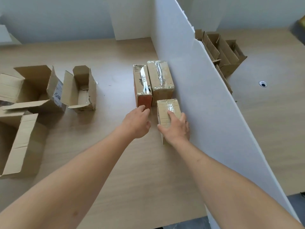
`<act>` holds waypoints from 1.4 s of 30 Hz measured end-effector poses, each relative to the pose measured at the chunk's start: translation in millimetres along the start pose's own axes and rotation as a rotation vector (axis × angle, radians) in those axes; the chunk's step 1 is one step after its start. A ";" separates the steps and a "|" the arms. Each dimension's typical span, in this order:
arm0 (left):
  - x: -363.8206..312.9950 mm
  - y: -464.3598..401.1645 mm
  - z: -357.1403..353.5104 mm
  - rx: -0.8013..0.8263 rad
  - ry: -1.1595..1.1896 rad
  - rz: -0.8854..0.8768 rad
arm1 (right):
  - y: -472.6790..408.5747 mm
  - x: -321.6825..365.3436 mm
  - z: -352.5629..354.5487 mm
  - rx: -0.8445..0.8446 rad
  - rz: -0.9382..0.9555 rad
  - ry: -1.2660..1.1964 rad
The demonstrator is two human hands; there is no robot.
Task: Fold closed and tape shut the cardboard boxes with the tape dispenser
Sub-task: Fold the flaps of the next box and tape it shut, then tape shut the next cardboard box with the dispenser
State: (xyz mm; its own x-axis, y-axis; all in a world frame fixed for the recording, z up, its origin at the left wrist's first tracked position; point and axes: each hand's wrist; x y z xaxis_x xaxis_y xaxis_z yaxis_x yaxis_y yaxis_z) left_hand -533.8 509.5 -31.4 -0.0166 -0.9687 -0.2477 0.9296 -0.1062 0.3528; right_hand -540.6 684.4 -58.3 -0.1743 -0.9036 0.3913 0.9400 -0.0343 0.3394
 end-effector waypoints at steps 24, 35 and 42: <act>23.9 -36.5 -14.8 0.004 -0.021 -0.034 | -32.2 18.9 -21.8 -0.025 0.235 0.205; 36.3 59.6 23.9 -0.092 -0.057 0.100 | 38.5 76.7 4.1 0.051 0.443 0.179; 38.6 164.7 31.6 -0.232 -0.024 0.308 | 115.7 96.9 7.6 0.062 0.693 0.239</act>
State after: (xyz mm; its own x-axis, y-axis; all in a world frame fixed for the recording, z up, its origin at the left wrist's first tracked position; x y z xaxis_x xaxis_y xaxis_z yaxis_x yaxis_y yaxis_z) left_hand -392.9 447.5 45.6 0.2702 -0.9526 -0.1396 0.9510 0.2414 0.1932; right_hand -450.9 596.1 25.5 0.5289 -0.7781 0.3388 0.7918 0.5962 0.1329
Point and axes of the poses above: each hand's wrist, its own y-axis away from the middle knuckle, its own z-axis out of the back of the hand, x = y × z, and after that the axes turned 5 degrees about x, right-handed
